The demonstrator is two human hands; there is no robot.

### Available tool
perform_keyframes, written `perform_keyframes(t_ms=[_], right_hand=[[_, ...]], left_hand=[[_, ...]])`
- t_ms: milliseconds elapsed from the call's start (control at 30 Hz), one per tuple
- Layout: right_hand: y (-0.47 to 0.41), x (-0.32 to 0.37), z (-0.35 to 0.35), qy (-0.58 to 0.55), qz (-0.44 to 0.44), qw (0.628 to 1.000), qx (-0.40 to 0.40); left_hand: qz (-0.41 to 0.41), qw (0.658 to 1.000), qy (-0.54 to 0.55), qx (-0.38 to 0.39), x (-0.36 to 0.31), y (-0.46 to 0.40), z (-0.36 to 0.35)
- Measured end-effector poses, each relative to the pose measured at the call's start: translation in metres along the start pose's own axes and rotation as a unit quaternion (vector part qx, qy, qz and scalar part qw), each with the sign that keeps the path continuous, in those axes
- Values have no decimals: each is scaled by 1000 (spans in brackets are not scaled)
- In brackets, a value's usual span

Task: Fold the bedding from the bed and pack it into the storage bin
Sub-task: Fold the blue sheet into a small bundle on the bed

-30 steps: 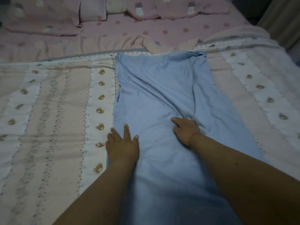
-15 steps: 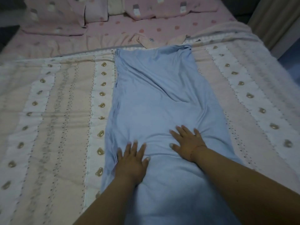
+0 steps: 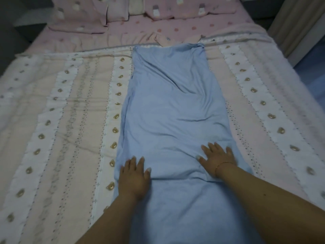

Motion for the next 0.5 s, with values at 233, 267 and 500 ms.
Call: perform_keyframes(t_ms=[233, 267, 500], right_hand=[[61, -59, -52, -124, -123, 985, -3], [72, -65, -61, -155, -129, 979, 3], [101, -103, -79, -233, -165, 958, -37]], left_hand=[[125, 984, 122, 42, 38, 101, -44], [131, 983, 121, 44, 39, 109, -46], [174, 965, 193, 26, 36, 128, -50]])
Point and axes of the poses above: each hand's wrist, its own y-axis away from the middle knuckle, its own z-axis out of the back of the hand, x = y × z, the point moved 7 cm from there along -y, towards the middle knuckle, and after that the axes turned 15 degrees about -z, right-handed, at the moved point
